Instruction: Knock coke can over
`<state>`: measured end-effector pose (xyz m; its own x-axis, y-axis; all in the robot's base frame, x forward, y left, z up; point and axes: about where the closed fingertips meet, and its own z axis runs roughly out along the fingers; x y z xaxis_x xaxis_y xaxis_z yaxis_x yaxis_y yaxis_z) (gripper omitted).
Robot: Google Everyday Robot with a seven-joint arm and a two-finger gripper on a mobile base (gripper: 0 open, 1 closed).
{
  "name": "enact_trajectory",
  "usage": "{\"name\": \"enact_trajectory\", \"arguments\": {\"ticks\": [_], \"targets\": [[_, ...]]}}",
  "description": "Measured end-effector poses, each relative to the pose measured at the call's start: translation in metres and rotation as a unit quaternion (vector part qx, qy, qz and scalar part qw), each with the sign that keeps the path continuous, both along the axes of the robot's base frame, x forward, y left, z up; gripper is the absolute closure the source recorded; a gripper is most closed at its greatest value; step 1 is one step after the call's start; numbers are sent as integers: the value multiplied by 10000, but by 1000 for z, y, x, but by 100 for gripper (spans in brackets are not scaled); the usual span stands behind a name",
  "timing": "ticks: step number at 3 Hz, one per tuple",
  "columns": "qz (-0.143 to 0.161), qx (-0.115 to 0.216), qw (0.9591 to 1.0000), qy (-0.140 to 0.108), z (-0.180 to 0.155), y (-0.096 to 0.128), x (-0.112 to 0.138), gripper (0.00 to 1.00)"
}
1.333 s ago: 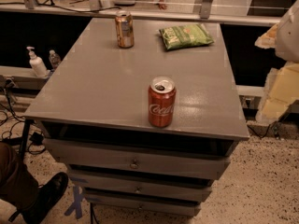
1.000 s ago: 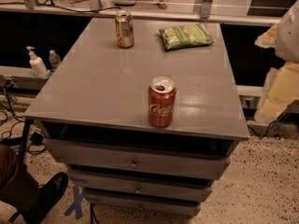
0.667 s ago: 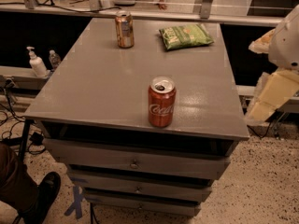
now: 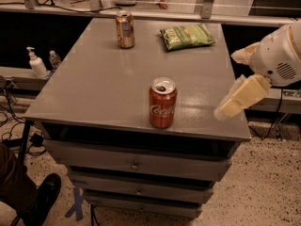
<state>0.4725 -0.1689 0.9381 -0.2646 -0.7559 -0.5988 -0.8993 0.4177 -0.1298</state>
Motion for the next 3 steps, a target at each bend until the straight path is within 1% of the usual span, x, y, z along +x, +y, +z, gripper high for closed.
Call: {"name": "enact_trajectory", "arguments": {"ticks": [1,2,3], "targets": [[-18,839,9965,9,-10,22,5,0],[50,1577,9874,-79,-22,47,4,0],[195,2117,9769,-226,-25,80,1,0]]}}
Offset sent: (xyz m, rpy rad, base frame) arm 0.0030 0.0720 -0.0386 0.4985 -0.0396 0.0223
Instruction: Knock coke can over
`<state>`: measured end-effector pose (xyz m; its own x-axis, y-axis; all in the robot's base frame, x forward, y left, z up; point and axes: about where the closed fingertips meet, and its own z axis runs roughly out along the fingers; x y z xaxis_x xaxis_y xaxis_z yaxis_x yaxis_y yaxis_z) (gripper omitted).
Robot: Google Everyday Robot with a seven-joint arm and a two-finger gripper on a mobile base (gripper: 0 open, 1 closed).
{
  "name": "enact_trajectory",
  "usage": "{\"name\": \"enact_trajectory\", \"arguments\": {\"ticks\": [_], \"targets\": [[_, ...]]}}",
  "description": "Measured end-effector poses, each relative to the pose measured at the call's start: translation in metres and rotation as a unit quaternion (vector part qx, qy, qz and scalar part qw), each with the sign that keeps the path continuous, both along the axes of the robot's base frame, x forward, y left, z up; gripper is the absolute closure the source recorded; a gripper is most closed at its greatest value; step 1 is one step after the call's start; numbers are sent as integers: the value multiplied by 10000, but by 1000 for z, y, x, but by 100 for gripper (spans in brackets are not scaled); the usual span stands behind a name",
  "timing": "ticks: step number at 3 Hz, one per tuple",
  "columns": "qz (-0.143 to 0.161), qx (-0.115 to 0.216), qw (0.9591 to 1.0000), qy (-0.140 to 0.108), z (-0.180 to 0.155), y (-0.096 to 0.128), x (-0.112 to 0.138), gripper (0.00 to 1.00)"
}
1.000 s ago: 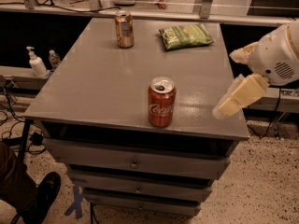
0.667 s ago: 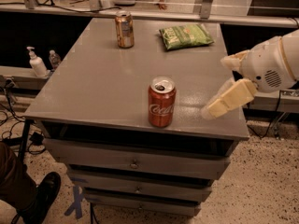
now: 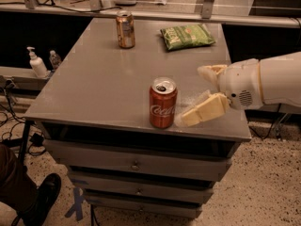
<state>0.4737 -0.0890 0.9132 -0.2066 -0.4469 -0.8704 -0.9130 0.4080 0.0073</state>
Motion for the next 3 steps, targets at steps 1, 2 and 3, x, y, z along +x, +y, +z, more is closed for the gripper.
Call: {"name": "enact_trajectory", "arguments": {"ticks": [1,2,3], "targets": [[-1,-5,10000,1,0,0,0,0],[21,202,9996,-198,-2,6,2,0],[69,608,9964,-586,-7,22,15,0]]}}
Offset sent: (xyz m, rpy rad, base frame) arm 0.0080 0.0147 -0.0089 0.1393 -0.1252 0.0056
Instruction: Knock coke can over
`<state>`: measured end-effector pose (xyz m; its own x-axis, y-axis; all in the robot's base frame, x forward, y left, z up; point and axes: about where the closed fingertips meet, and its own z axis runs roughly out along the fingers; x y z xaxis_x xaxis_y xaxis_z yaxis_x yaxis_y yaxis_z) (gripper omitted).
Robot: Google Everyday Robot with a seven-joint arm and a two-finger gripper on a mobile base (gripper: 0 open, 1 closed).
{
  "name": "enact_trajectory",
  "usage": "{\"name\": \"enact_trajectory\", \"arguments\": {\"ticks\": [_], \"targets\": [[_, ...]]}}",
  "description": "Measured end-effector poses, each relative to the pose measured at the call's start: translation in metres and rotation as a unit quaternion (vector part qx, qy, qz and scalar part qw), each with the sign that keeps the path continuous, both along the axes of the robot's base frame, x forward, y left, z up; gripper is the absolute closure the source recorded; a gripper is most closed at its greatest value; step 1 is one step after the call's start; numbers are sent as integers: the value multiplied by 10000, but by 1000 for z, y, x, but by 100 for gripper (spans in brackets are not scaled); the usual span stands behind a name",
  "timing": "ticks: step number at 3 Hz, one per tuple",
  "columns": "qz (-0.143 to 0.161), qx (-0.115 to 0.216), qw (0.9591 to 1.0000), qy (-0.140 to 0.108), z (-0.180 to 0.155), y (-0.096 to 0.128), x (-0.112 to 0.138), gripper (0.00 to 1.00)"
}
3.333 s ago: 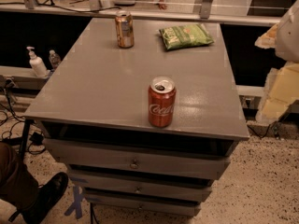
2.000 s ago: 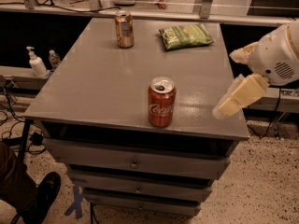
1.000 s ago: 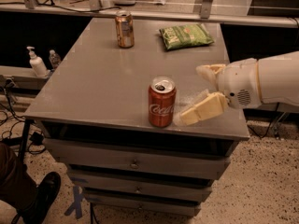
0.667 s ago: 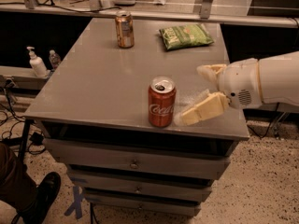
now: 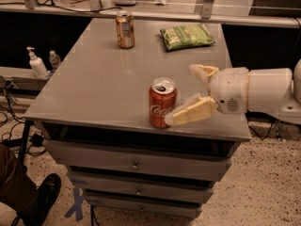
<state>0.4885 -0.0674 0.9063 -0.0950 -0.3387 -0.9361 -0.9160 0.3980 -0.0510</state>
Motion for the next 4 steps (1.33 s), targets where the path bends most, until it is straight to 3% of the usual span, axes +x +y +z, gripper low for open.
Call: {"name": "enact_trajectory", "arguments": {"ticks": [2,4], "targets": [[115,430,9989,-120,-14,33,23,0],[127,556,9980,-271,2,64,84,0]]}}
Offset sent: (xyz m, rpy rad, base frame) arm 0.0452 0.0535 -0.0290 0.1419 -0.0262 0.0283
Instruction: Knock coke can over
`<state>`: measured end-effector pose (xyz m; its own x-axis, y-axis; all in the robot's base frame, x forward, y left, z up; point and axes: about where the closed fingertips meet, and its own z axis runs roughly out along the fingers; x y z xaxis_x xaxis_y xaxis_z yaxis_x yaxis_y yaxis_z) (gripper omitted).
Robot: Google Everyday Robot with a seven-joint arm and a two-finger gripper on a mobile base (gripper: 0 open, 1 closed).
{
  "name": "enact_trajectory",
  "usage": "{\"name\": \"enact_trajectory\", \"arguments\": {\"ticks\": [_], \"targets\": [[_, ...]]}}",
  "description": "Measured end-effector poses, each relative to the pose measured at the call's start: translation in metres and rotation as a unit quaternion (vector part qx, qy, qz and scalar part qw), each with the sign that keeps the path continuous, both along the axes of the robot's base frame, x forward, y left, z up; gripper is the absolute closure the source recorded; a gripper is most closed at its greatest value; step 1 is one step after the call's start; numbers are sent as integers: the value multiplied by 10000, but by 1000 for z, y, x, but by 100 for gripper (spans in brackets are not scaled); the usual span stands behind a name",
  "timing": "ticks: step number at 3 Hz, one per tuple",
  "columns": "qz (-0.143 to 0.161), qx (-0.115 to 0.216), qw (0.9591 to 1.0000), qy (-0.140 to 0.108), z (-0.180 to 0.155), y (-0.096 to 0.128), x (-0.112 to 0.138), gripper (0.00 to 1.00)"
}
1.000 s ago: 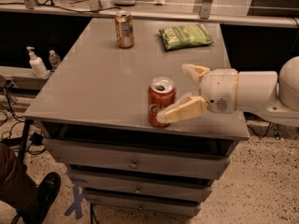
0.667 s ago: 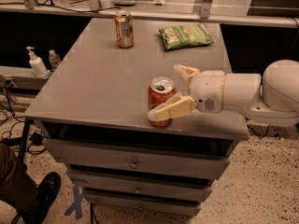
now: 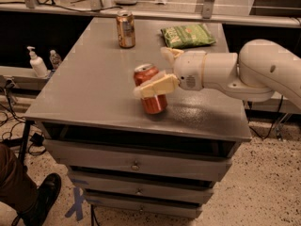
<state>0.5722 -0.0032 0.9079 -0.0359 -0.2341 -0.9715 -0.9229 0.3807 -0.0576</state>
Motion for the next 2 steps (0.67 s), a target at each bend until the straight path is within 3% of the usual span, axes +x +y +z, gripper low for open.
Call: {"name": "enact_trajectory", "arguments": {"ticks": [1,2], "targets": [[-80,-9,9999,-96,24,19,38,0],[-137,9,9999,-87,33,32,60,0]]}}
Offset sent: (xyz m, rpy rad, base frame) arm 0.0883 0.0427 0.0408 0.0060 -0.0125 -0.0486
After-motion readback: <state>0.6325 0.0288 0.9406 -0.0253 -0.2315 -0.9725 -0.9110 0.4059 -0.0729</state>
